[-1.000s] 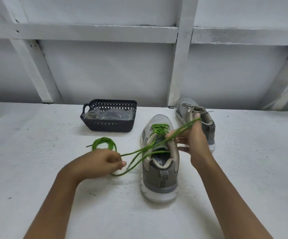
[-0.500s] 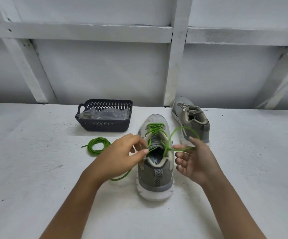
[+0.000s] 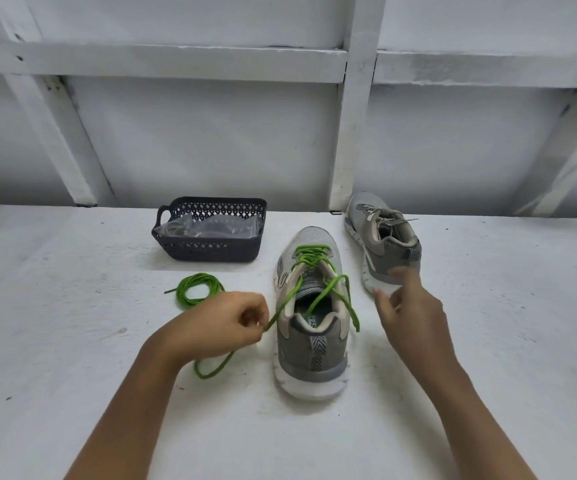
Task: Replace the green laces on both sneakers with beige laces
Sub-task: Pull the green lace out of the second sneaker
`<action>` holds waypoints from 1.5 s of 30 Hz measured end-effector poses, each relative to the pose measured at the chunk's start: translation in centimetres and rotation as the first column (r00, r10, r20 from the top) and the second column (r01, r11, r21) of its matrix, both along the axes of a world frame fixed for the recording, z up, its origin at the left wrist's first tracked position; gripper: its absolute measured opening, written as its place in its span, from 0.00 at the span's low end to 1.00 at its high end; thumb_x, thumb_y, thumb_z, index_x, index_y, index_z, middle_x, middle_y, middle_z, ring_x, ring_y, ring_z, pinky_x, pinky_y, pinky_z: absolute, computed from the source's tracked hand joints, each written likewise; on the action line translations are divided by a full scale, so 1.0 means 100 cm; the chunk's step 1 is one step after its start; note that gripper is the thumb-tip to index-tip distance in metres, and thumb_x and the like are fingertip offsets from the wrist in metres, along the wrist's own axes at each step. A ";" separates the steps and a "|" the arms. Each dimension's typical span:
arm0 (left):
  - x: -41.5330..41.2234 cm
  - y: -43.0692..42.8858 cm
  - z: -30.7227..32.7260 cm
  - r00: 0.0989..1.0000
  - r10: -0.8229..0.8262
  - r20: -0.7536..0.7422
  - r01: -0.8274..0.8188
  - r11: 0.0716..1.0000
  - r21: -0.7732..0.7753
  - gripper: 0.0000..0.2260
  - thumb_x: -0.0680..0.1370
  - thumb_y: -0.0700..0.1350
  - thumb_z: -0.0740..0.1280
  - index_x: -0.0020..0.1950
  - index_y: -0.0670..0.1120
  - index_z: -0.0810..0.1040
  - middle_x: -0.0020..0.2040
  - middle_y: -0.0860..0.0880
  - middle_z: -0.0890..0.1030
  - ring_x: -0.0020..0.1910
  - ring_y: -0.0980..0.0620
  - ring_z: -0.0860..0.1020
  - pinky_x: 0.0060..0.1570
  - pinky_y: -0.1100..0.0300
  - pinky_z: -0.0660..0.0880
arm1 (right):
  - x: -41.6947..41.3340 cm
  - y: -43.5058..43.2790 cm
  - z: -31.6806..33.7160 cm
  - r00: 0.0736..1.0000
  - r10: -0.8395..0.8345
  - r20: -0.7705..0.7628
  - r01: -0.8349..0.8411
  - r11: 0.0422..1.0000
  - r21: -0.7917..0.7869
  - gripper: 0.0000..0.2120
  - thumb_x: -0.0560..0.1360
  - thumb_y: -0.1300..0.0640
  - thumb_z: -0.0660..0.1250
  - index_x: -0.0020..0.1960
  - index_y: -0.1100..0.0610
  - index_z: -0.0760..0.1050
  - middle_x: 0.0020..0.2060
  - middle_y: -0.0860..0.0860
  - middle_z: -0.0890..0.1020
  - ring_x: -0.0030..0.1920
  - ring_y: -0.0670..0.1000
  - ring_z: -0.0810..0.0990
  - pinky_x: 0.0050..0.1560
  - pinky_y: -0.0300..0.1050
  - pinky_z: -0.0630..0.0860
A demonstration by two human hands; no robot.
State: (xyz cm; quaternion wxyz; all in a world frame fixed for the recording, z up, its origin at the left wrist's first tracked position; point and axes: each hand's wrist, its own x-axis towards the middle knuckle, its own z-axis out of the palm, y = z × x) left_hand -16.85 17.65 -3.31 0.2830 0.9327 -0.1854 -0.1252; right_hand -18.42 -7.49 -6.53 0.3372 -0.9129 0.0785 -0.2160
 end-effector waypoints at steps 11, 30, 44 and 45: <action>0.029 0.017 -0.028 0.897 0.354 0.264 -0.369 0.929 0.007 0.08 0.79 0.47 0.62 0.57 0.51 0.76 0.55 0.51 0.73 0.48 0.53 0.75 0.48 0.57 0.71 | 0.020 0.016 0.012 0.869 0.442 0.223 -0.456 0.890 0.014 0.04 0.72 0.64 0.71 0.45 0.57 0.82 0.38 0.47 0.80 0.37 0.44 0.76 0.39 0.26 0.69; 0.064 0.052 -0.060 0.868 0.388 0.310 -0.452 0.876 0.170 0.13 0.80 0.43 0.59 0.62 0.48 0.77 0.64 0.48 0.72 0.57 0.48 0.73 0.55 0.55 0.71 | 0.013 -0.002 0.002 0.972 -0.080 -0.222 0.036 0.980 -0.195 0.13 0.79 0.49 0.59 0.48 0.55 0.77 0.43 0.53 0.82 0.41 0.54 0.75 0.37 0.43 0.66; 0.051 0.031 -0.019 0.781 0.433 0.450 -0.443 0.892 -0.089 0.12 0.79 0.45 0.61 0.61 0.46 0.78 0.58 0.46 0.76 0.54 0.49 0.75 0.53 0.54 0.72 | 0.015 0.007 0.029 0.977 0.134 -0.168 -0.126 0.990 0.059 0.09 0.78 0.52 0.63 0.41 0.53 0.76 0.32 0.44 0.76 0.35 0.45 0.74 0.33 0.38 0.67; 0.045 0.018 -0.010 0.789 0.422 0.446 -0.381 0.906 -0.184 0.11 0.79 0.45 0.62 0.60 0.46 0.79 0.56 0.48 0.77 0.52 0.51 0.75 0.52 0.58 0.71 | 0.019 0.009 0.032 0.971 0.169 -0.169 -0.155 0.984 0.091 0.09 0.78 0.52 0.63 0.41 0.53 0.77 0.31 0.44 0.77 0.34 0.44 0.74 0.34 0.39 0.68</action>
